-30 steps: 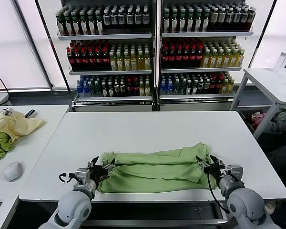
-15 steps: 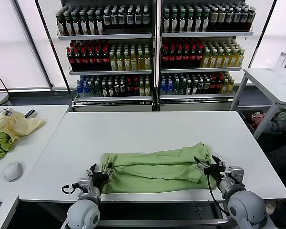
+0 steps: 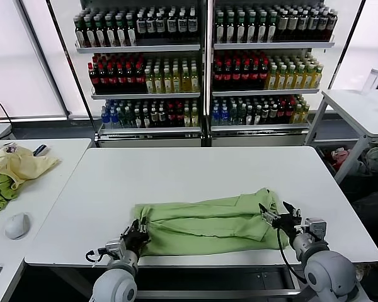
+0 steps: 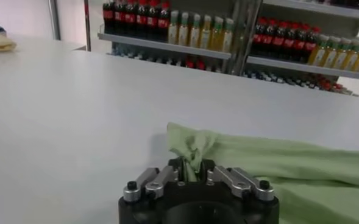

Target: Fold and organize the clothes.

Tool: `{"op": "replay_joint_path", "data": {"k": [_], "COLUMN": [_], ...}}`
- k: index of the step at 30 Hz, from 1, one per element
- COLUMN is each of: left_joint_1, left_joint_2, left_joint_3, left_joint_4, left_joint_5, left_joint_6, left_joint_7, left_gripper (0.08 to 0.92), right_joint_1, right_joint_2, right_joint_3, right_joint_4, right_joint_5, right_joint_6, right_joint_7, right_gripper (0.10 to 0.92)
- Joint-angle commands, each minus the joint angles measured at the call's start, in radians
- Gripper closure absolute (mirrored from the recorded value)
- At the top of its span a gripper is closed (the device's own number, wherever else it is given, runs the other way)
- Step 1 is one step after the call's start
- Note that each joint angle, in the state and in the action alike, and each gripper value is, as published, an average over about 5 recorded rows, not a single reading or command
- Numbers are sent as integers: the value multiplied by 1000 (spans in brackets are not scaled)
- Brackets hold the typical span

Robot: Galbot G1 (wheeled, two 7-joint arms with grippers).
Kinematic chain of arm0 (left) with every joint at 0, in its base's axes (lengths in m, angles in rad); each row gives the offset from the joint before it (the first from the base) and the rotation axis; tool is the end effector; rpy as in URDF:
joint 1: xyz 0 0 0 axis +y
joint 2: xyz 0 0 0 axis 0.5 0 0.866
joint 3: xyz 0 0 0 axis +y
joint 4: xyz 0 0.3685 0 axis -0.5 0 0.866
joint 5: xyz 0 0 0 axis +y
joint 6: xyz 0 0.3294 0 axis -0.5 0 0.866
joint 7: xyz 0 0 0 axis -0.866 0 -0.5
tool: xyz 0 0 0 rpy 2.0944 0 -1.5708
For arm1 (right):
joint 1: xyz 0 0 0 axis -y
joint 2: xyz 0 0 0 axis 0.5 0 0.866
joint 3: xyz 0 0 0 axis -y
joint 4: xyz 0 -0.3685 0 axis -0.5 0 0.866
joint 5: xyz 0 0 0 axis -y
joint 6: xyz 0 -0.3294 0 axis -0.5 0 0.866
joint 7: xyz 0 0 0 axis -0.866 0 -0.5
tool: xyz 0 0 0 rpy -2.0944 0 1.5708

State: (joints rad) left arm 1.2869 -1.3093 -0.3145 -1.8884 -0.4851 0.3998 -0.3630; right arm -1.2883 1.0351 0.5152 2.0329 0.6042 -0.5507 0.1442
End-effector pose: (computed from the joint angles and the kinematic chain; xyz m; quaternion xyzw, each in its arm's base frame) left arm 0.2324 0.0059 -0.3383 0.0129 -0.9726 0.0748 0.2200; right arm 0.2405 -0.1110 -0.2567 0.0605 -0.9780 0.0001 0.1998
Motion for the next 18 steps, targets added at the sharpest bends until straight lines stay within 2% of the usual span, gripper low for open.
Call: {"op": "replay_joint_path", "data": {"k": [1,4,12,15,18], "left_joint_1": [11,9,-82,-112,-119], "left_joint_2": [116,195,403,440,436], "left_joint_3": [-144,-229,-466,-511,-511], "left_joint_4": [-28,-36,7,15,-24], "left_joint_5": [-103,-174,-379,-487,-616], "left_joint_6": [5,13,56,82,113], "left_joint_7": [36,49,74,74,63], "left_gripper": [833,877,880,880,880], "right_joint_1": [-1,2,12,10,6], "right_joint_2": [0,0,-2,1,-1], "right_joint_3": [6,11,17,16,18], "right_joint_4": [6,7,4,6,8], "right_joint_5": [1,9,22,22,22], "right_joint_6": [2,2,2,3,4], "right_joint_7": [0,2,4,4,3], "right_gripper": [203,203,203,203,203]}}
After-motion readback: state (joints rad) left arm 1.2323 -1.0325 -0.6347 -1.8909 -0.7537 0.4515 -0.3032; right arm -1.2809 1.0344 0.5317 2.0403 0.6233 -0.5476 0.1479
